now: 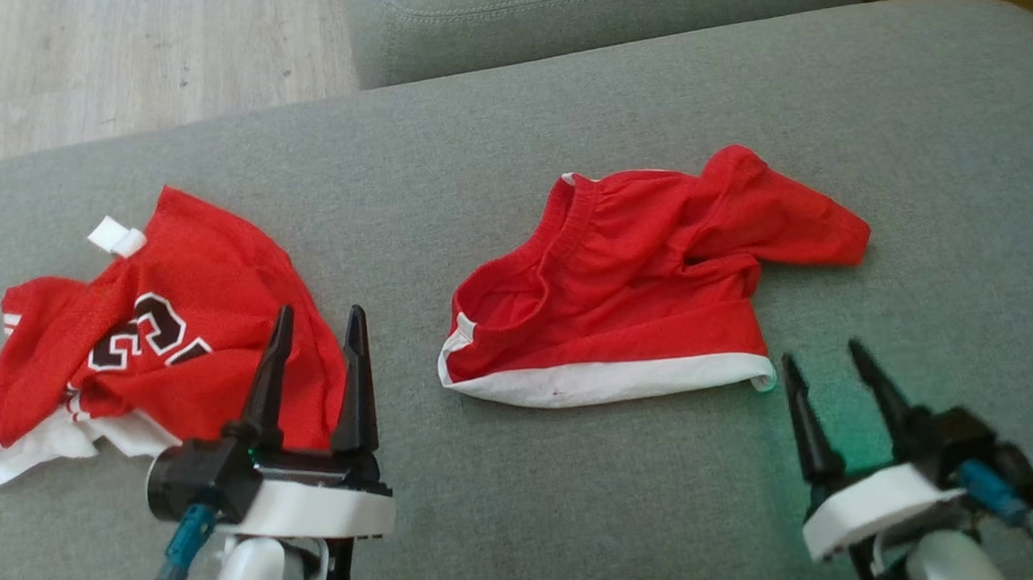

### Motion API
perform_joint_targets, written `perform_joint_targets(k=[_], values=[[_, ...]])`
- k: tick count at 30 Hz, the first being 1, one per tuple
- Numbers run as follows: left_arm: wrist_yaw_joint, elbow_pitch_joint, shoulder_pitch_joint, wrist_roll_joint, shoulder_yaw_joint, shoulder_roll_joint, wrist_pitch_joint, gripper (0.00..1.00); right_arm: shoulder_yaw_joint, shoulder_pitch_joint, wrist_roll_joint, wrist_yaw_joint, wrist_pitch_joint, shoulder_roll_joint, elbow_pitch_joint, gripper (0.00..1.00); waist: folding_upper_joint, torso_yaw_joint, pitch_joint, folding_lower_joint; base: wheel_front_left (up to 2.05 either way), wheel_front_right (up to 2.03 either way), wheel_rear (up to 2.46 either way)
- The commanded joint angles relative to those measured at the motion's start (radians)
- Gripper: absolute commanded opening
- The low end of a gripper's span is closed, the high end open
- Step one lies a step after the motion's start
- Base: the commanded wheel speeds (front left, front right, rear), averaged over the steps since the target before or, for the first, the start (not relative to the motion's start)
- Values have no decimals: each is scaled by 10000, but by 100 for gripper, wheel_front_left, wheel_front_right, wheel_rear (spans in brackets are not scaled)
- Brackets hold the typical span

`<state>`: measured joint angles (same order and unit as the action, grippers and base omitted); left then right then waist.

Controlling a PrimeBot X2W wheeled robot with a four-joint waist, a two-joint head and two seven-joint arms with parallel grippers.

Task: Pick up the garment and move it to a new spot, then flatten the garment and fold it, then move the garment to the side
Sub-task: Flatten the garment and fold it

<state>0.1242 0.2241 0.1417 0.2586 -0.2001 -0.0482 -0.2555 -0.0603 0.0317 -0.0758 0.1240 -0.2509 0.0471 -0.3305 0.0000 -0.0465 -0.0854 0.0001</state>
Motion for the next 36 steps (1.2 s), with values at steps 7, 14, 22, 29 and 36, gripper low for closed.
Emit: perform_joint_targets(k=[7, 14, 22, 29, 36], values=[[44, -172, 318, 85, 74, -20, -63, 100, -391, 678, 944, 67, -40, 33, -1649, 100, 0, 169, -132, -1, 0, 0, 0], [50, -112, 445, 112, -49, -20, -63, 100, -274, 1375, 1521, 67, -23, 32, -2691, 100, 0, 405, -338, -1, 0, 0, 0], [53, -70, 539, 129, -41, -20, -63, 100, -57, 1961, 2016, 67, 1, 32, -3507, 0, 0, 520, -453, -1, 0, 0, 0], [41, -132, 534, 151, 128, -20, -63, 100, 1423, 2329, 3209, 67, -49, 127, -3289, 0, 0, 387, -302, -1, 0, 0, 0], [-14, -266, 459, 267, 133, -20, -63, 100, 2582, 2278, 4521, 67, 203, 870, -2276, 0, 0, 212, -49, -1, 0, 0, 0]])
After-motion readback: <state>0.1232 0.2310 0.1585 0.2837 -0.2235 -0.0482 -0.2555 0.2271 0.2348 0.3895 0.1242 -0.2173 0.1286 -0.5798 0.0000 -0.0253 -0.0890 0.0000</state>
